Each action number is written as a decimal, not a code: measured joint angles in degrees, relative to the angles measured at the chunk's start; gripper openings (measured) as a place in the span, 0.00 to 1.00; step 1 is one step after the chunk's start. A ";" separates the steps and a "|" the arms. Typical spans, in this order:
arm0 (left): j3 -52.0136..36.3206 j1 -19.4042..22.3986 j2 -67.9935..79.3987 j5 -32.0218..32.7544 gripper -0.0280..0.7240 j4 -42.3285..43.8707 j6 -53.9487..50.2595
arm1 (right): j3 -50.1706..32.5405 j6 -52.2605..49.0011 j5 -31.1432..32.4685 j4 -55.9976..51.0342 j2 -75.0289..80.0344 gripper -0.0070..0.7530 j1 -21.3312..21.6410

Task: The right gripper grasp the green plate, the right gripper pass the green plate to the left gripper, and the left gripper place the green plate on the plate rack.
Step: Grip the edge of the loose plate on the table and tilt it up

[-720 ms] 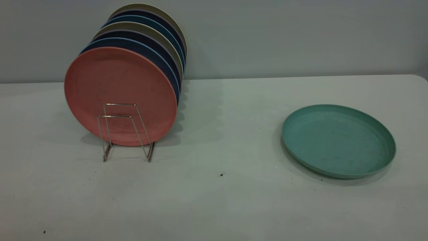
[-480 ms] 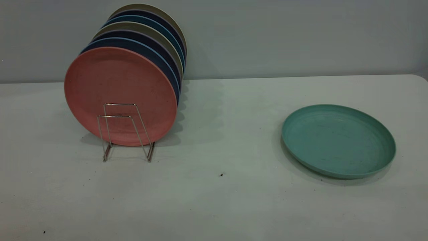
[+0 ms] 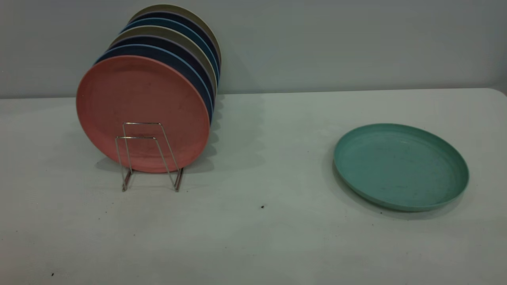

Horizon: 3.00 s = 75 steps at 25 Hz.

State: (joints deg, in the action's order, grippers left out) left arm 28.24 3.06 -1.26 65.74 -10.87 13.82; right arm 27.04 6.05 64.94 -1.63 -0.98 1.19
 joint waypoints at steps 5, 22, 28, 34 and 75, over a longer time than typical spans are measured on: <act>0.00 0.00 0.00 0.00 0.56 0.00 0.00 | 0.00 0.00 0.00 0.00 0.00 0.54 0.00; 0.00 0.00 0.00 -0.18 0.56 0.06 -0.30 | 0.00 0.00 0.00 -0.02 0.00 0.54 0.00; 1.74 0.00 5.83 -1.31 0.59 2.85 -8.06 | 1.20 0.00 -2.01 -0.12 6.27 0.55 0.00; 7.29 0.00 26.48 -12.21 0.71 3.42 -7.05 | 4.57 0.00 -14.32 -0.49 27.49 0.67 0.00; 45.35 -25.97 118.09 -38.46 0.74 -42.95 34.50 | 36.49 45.18 -27.91 -57.24 124.83 0.74 16.75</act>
State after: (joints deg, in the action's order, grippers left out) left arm 73.58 -22.92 116.83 27.28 -53.82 48.32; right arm 63.53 51.22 37.03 -58.86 123.86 17.94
